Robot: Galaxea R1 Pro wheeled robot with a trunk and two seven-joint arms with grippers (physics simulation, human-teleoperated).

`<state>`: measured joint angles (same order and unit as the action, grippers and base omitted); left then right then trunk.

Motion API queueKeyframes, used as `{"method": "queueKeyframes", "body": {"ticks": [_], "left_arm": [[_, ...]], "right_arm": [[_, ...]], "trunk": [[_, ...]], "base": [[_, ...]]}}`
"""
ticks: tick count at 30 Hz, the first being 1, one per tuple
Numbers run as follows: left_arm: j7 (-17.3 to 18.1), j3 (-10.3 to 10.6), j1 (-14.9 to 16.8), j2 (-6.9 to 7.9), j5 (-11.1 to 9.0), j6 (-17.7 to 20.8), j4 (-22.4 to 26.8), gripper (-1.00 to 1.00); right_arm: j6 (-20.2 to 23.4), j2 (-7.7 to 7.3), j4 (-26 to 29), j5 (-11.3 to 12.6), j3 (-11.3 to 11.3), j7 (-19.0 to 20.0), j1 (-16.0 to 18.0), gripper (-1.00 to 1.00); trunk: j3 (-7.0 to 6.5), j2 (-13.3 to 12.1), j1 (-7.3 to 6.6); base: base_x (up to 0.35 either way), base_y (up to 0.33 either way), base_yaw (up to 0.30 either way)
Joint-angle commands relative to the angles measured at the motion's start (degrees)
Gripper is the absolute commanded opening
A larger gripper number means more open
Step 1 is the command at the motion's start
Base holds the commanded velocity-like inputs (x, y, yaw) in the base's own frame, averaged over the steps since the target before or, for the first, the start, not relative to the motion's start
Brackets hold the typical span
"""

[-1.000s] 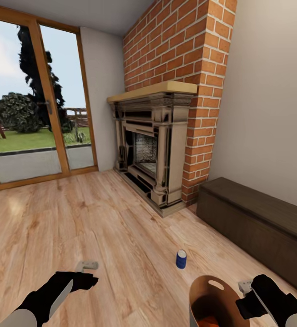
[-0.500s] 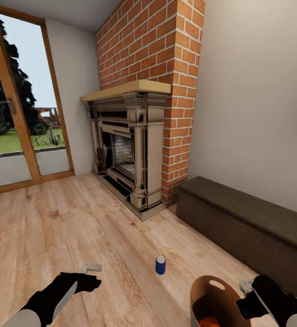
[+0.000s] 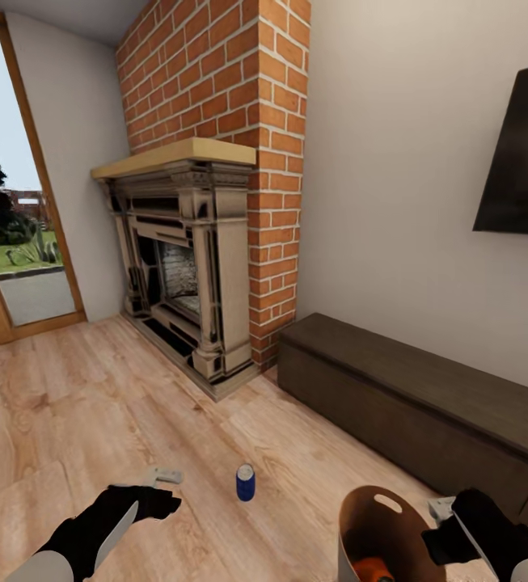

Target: Put the three can of soda from the living room inside the tash can in the kitchen.

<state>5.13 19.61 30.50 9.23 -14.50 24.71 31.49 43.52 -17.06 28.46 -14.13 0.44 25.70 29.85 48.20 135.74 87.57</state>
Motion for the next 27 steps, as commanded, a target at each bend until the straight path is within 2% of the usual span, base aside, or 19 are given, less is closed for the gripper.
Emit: {"method": "queueKeyframes", "body": {"ticks": [1, 17, 27], "left_arm": [[0.2, 0.0, 0.0, 0.0, 0.0, -0.9, -0.1, 1.0], [0.6, 0.2, 0.0, 0.0, 0.0, -1.5, -0.1, 1.0], [0.6, 0.4, -0.1, 0.0, 0.0, -1.6, -0.1, 1.0]], "right_arm": [[0.2, 0.01, 0.0, 0.7, -0.5, 0.1, 0.0, -1.0], [0.2, 0.15, 0.0, 0.7, -0.8, 0.1, 0.0, -1.0], [0.2, 0.16, 0.0, 0.7, -0.9, 0.1, 0.0, -1.0]], "trunk": [[0.06, 0.0, 0.0], [1.15, 0.0, 0.0], [1.25, 0.0, 0.0]], "base": [[0.022, -0.008, -0.173], [0.218, 0.183, -0.156], [0.038, 0.026, -0.135]]}}
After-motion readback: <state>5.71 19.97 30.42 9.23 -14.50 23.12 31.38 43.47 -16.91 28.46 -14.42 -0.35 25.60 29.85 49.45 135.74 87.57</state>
